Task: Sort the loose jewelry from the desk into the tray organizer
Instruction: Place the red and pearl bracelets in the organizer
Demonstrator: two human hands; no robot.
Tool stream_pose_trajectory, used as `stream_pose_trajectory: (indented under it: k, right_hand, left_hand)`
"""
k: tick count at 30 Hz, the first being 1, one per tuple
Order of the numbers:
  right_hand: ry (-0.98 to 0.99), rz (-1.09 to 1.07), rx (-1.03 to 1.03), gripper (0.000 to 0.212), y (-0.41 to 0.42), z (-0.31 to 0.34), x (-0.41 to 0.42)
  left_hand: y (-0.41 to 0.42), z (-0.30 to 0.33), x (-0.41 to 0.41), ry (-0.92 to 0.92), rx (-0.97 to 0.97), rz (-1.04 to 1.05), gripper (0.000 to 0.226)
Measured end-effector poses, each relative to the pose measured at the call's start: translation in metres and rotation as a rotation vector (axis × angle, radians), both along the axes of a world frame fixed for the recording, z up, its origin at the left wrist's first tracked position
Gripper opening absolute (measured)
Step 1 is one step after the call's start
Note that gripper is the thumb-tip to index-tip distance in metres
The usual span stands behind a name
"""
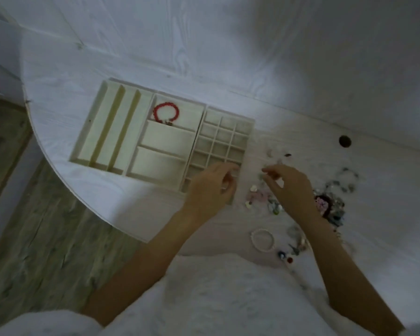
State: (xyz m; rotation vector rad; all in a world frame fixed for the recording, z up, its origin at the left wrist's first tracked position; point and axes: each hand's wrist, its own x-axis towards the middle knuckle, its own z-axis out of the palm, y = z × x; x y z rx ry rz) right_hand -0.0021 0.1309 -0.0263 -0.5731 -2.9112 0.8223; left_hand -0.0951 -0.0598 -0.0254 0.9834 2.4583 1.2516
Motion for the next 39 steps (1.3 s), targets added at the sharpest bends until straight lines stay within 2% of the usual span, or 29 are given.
stream_pose_trajectory:
  k: [3,7,11,14,17,21,23,26,29,33,37,39]
  right_hand:
    - [-0.096,-0.045,0.099,0.012,0.012,-0.018,0.065]
    - [-0.218,0.01,0.158,0.019,0.016,-0.043,0.11]
    - [-0.194,0.099,0.125,0.028,0.005,-0.046,0.125]
    - [-0.222,0.18,0.176,0.03,-0.006,-0.048,0.125]
    - [-0.254,0.172,0.123,0.017,-0.01,-0.054,0.121]
    - [-0.059,0.271,0.093,0.008,-0.008,-0.049,0.123]
    - [-0.056,0.285,-0.027,0.01,-0.005,-0.037,0.116]
    - [-0.086,0.199,-0.339,0.008,-0.009,-0.009,0.097]
    - [-0.02,0.157,-0.528,0.008,-0.024,0.022,0.054]
    - [0.014,0.154,-0.714,0.018,-0.042,0.038,-0.026]
    - [-0.072,0.09,-0.891,0.019,-0.05,0.031,-0.108]
    - [-0.081,0.078,-0.852,0.022,-0.052,0.022,-0.143]
  left_hand:
    - [0.017,-0.014,0.038,0.021,-0.155,-0.207,0.023]
    - [0.033,-0.028,0.07,-0.033,-0.333,-0.317,0.032]
    - [0.049,-0.037,0.103,-0.069,-0.666,-0.316,0.036]
    - [0.05,-0.045,0.122,-0.074,-0.737,-0.218,0.029]
    - [0.043,-0.053,0.128,-0.068,-0.644,-0.123,0.019]
    - [0.034,-0.054,0.134,-0.101,-0.518,-0.144,0.021]
    - [0.026,-0.046,0.133,-0.158,-0.382,-0.113,0.018]
    - [0.013,-0.023,0.124,-0.371,-0.089,0.022,0.007]
    - [-0.001,0.003,0.099,-0.499,0.132,0.18,0.002]
    - [-0.021,0.019,0.038,-0.534,0.294,0.384,0.015]
    - [-0.031,0.017,-0.029,-0.469,0.357,0.512,0.014]
    - [-0.03,0.011,-0.056,-0.427,0.352,0.525,0.014]
